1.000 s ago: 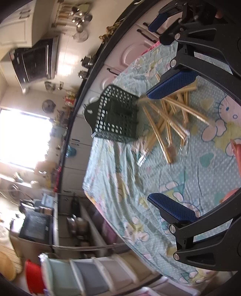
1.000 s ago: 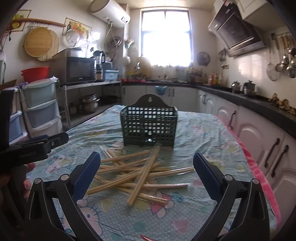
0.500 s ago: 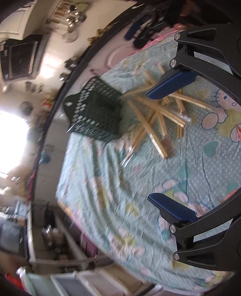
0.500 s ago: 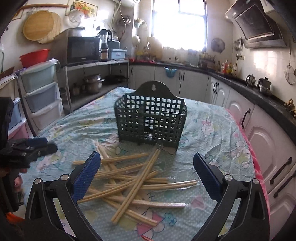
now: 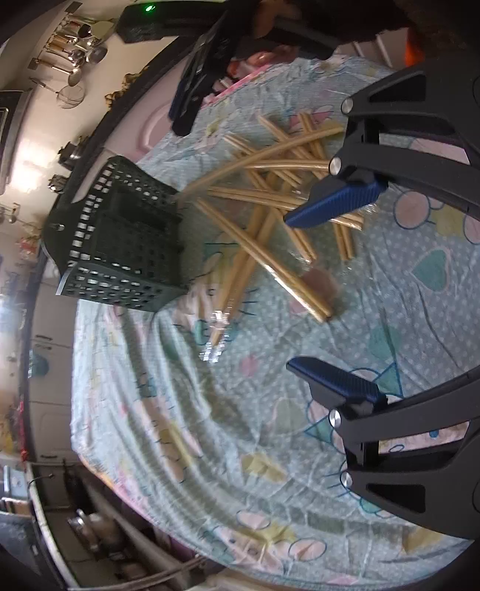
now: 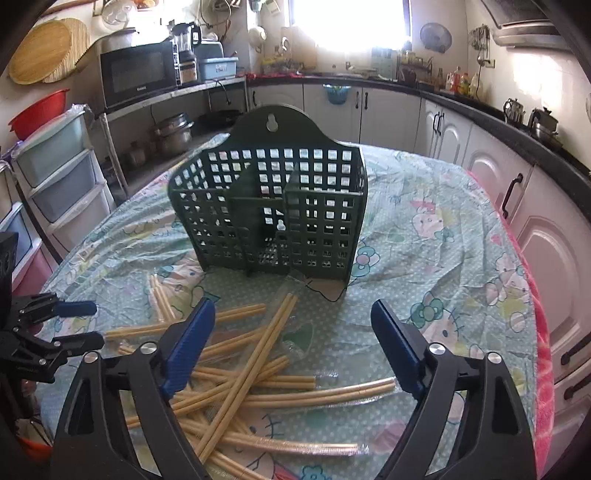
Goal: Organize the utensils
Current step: 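Lower the right tool onto a chopstick while the left tool reaches another chopstick, then close the right gripper on its chopstick while the left gripper closes on another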
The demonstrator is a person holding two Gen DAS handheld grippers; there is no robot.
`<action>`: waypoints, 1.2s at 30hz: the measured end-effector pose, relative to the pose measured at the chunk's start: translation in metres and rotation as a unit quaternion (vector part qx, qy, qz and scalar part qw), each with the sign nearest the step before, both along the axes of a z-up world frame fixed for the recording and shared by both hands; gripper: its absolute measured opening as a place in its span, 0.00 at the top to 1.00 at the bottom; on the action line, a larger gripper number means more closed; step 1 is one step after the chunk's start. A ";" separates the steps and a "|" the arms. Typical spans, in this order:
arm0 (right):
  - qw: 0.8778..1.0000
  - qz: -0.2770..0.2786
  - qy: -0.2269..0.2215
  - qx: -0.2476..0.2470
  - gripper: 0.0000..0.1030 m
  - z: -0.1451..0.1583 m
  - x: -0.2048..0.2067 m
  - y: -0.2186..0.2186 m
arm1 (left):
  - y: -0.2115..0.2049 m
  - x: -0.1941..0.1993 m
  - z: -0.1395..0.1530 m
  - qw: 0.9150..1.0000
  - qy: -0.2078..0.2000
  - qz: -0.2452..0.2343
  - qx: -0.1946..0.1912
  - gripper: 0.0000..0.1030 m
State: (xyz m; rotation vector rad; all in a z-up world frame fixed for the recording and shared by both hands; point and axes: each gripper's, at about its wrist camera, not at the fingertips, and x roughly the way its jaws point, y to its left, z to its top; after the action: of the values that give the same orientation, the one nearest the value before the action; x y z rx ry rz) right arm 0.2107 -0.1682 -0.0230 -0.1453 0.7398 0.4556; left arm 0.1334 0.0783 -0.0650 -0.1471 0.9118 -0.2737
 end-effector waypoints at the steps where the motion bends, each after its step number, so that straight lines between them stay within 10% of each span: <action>1: 1.000 0.003 0.002 -0.004 0.22 -0.003 0.003 0.002 | 0.001 0.001 -0.001 1.000 0.004 -0.005 0.000 0.46; 7: 0.999 0.012 0.040 0.002 0.33 -0.019 0.020 0.005 | 0.001 0.006 -0.011 0.999 0.018 -0.034 -0.003 0.68; 24: 0.981 -0.012 0.180 0.068 0.57 -0.055 0.071 0.005 | 0.020 0.020 -0.029 0.997 0.034 -0.047 -0.054 0.84; 36: 0.974 -0.003 0.201 0.107 0.94 -0.053 0.079 -0.015 | 0.018 0.019 -0.025 0.995 0.018 -0.057 -0.080 0.94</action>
State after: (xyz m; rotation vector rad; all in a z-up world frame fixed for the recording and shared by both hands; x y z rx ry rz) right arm 0.2897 -0.1830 -0.0760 0.1563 1.0816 0.5644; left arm 0.1521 0.0964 -0.0903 -0.2481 0.9349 -0.4521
